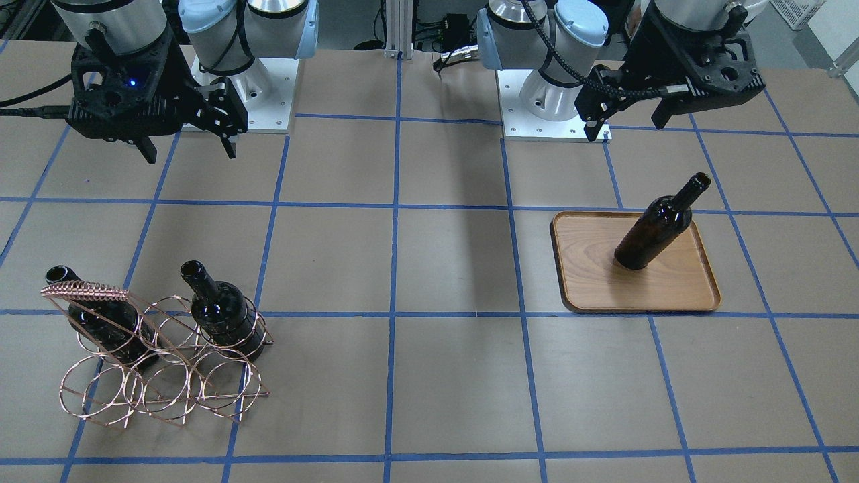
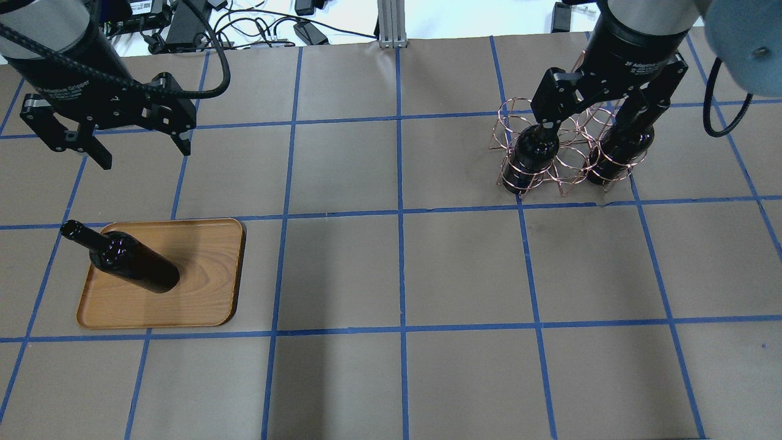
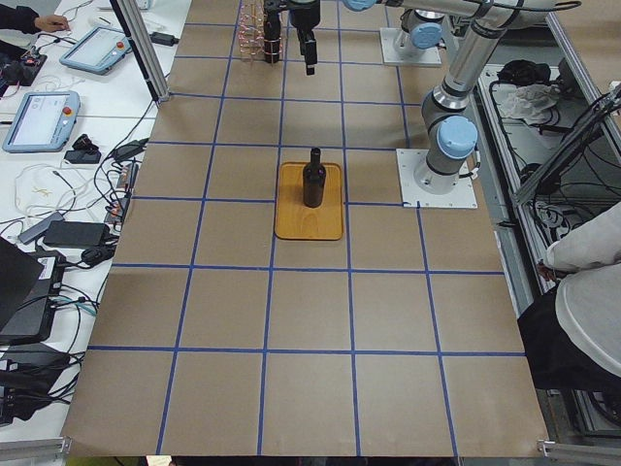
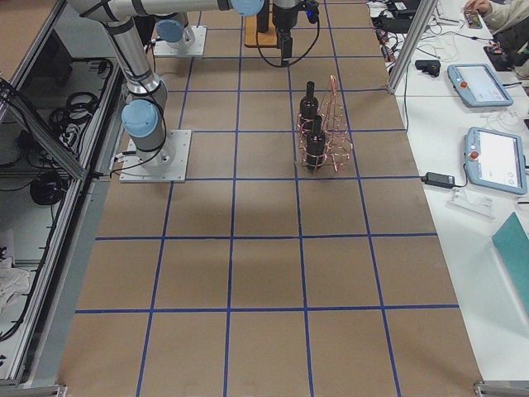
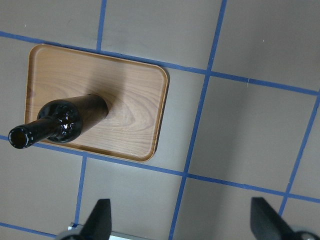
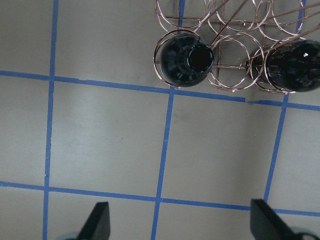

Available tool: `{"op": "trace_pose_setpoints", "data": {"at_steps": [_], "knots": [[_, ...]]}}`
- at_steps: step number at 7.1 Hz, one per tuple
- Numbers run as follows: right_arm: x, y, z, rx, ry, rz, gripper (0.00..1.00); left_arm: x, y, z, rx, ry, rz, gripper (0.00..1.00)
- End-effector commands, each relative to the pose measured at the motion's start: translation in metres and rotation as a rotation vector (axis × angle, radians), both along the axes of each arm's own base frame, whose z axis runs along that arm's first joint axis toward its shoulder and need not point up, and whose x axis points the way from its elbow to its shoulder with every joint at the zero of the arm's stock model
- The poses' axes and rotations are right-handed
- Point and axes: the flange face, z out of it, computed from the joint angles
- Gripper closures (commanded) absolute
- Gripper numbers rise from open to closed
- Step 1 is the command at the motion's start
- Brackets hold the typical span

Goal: Take wine from basket and place on tray

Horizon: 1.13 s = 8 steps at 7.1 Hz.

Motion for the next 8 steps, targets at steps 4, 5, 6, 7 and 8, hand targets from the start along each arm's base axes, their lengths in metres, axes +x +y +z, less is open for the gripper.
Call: {"op": "trace_pose_setpoints", "data": {"at_steps": [4, 5, 6, 7, 8], "knots": [[-0.0005, -0.0001, 0.0003, -0.001, 0.006, 0.001, 0.0, -0.0031, 0.0005, -0.0009, 0.001, 0.008, -0.005, 0.0], [-0.0009, 0.0004, 0.001, -0.003, 0.009, 0.003, 0.0, -0.0038, 0.0007, -0.0009, 0.001, 0.007, -0.005, 0.0], [-0.001, 0.001, 0.0018, -0.004, 0.01, 0.003, 0.0, -0.0038, 0.0007, -0.0009, 0.001, 0.007, -0.005, 0.0], [-0.001, 0.0015, 0.0025, -0.006, 0.01, 0.003, 0.0, -0.0038, 0.0007, -0.0009, 0.001, 0.007, -0.005, 0.0], [-0.001, 0.0015, 0.0025, -0.006, 0.01, 0.001, 0.0, -0.0036, 0.0007, -0.0009, 0.001, 0.006, -0.005, 0.0]]}}
